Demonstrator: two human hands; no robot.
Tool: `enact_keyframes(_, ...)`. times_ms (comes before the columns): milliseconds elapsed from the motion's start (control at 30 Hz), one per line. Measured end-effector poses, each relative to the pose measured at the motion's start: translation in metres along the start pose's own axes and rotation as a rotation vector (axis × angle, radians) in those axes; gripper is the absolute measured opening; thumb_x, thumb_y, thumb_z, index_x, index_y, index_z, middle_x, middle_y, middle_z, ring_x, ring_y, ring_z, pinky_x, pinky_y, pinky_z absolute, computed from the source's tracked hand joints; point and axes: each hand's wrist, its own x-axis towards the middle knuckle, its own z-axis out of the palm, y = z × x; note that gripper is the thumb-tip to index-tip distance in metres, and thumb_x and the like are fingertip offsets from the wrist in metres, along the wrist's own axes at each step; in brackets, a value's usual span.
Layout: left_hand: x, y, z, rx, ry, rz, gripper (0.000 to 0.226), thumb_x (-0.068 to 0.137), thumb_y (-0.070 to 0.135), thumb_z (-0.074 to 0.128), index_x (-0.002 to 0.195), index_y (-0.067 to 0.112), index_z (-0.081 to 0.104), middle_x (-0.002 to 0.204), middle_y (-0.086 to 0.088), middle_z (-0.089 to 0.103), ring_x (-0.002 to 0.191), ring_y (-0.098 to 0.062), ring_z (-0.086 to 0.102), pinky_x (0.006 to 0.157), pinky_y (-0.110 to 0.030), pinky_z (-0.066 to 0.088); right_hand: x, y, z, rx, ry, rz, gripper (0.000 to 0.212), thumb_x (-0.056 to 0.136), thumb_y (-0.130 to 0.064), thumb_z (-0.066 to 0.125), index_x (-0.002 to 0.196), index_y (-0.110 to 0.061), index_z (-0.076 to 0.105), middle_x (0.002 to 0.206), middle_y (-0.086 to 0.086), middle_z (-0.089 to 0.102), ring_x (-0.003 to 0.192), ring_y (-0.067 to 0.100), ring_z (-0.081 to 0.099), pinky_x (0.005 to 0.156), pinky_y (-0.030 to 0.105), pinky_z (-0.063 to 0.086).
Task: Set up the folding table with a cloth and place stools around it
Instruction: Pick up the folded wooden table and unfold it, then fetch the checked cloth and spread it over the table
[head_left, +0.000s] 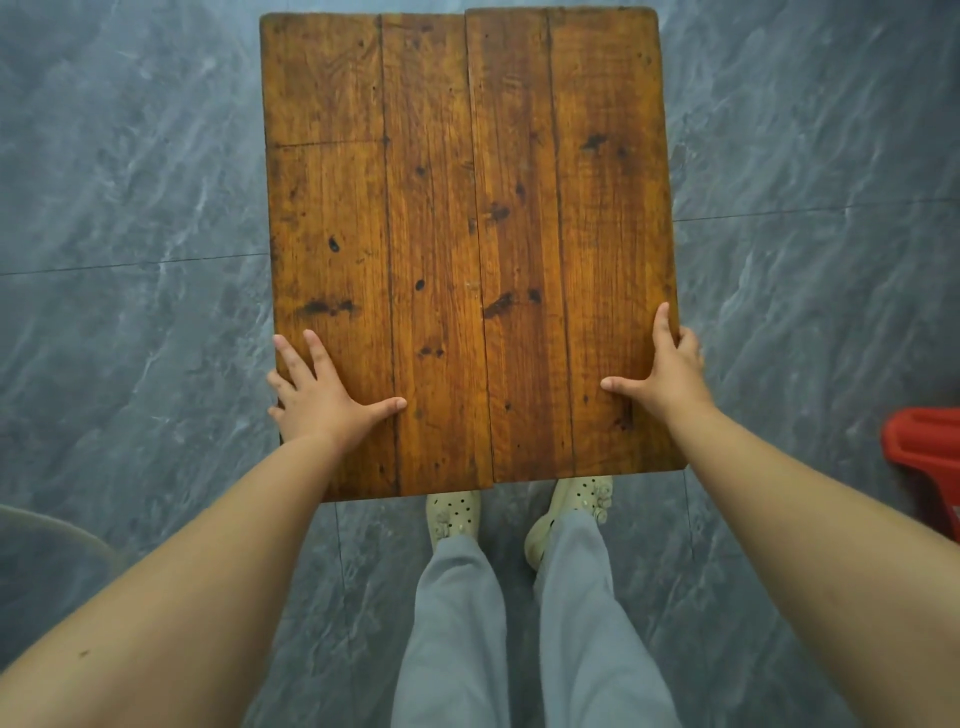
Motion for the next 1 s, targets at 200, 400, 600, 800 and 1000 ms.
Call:
enact_keyframes(200, -0.006, 0.002, 0.003, -0.046, 0.072, -0.008, 0.133, 0.059, 0.073, 0.070, 0.149, 0.025, -0.015, 0.157, -0.006, -0.016, 0.144, -0.037, -0.003, 0.111, -0.060, 0.016, 0.006, -0.002, -0.010, -0.013, -0.030, -0.017, 0.122, 0.071, -0.043, 0.079, 0.149, -0.030, -0.015, 0.156, 0.010, 0.003, 0.143, 0.031, 0.012, 0.113, 0.051, 0.025)
enact_keyframes(400, -0.008, 0.012, 0.013, -0.030, 0.064, -0.035, 0.133, 0.060, 0.072, 0.069, 0.148, 0.023, -0.018, 0.157, -0.008, -0.017, 0.144, -0.036, -0.005, 0.112, -0.060, 0.013, 0.011, 0.003, -0.018, -0.061, -0.022, -0.059, 0.123, 0.070, -0.048, 0.078, 0.149, -0.029, -0.014, 0.155, 0.011, 0.006, 0.142, 0.030, 0.013, 0.111, 0.049, 0.027)
enact_keyframes(600, -0.020, 0.028, -0.009, 0.017, 0.061, 0.051, 0.109, 0.076, 0.075, 0.048, 0.151, 0.022, -0.011, 0.158, -0.008, -0.020, 0.145, -0.031, -0.015, 0.114, -0.059, 0.001, -0.020, -0.012, -0.029, -0.142, 0.122, -0.192, 0.093, 0.087, -0.054, 0.055, 0.152, -0.015, 0.001, 0.160, 0.009, 0.001, 0.146, 0.028, 0.005, 0.116, 0.047, 0.017)
enact_keyframes(800, -0.074, 0.098, -0.083, 0.142, 0.261, 0.468, 0.080, 0.089, 0.069, 0.014, 0.152, 0.023, -0.005, 0.159, -0.004, -0.014, 0.145, -0.023, -0.016, 0.115, -0.054, -0.005, -0.082, -0.045, -0.096, -0.121, 0.254, -0.421, 0.077, 0.094, -0.052, 0.039, 0.152, -0.011, 0.009, 0.160, 0.006, 0.008, 0.148, 0.021, 0.004, 0.120, 0.040, 0.010)
enact_keyframes(1000, -0.166, 0.169, -0.208, 0.374, 0.493, 0.887, 0.077, 0.090, 0.067, 0.012, 0.152, 0.022, 0.011, 0.160, -0.001, 0.006, 0.147, -0.024, -0.001, 0.117, -0.052, 0.006, -0.177, -0.059, -0.221, -0.081, 0.489, -0.507, 0.078, 0.093, -0.057, 0.036, 0.151, -0.009, 0.016, 0.159, 0.009, 0.013, 0.147, 0.023, 0.009, 0.118, 0.039, 0.013)
